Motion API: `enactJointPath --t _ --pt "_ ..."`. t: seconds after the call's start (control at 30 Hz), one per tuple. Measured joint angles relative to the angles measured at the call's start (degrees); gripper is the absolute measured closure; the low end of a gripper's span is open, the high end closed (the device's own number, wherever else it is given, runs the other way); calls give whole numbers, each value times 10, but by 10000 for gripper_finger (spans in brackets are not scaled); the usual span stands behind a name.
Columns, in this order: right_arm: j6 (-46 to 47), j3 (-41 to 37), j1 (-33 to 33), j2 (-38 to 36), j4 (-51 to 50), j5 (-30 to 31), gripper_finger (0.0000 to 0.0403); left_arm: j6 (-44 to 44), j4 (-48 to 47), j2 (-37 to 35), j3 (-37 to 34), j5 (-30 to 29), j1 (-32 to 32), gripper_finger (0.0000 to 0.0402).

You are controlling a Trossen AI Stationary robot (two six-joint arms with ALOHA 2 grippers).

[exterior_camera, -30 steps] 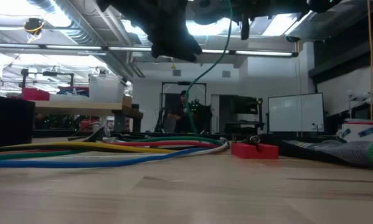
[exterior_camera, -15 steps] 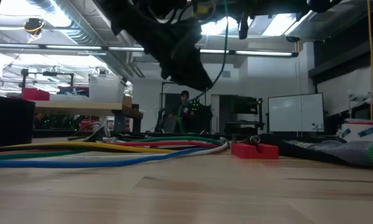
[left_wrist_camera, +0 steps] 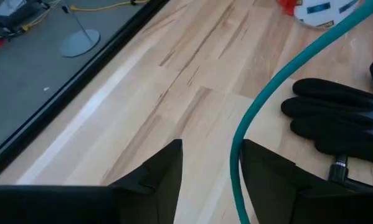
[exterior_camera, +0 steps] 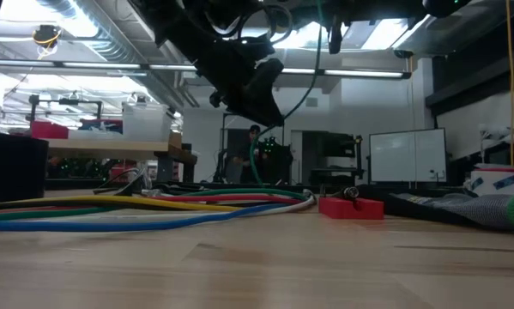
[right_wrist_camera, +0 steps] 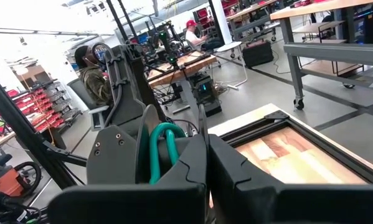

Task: Coil cords
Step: Coil the green wire on the spool

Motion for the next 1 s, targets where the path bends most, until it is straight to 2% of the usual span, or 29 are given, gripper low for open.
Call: enactJointPath --t 0.63,0.73,0.93,1.0 --pt "0 0 0 -1 32 -19 400 -2 0 0 0 1 -2 257" --pt "2 0 -1 -4 31 -19 400 -12 -9 0 0 1 -2 282" --pt "0 -1 -1 -16 25 -20 400 -38 -42 0 0 1 -2 375" --pt "0 -1 -1 -21 23 -30 400 -44 -52 0 0 1 -2 392"
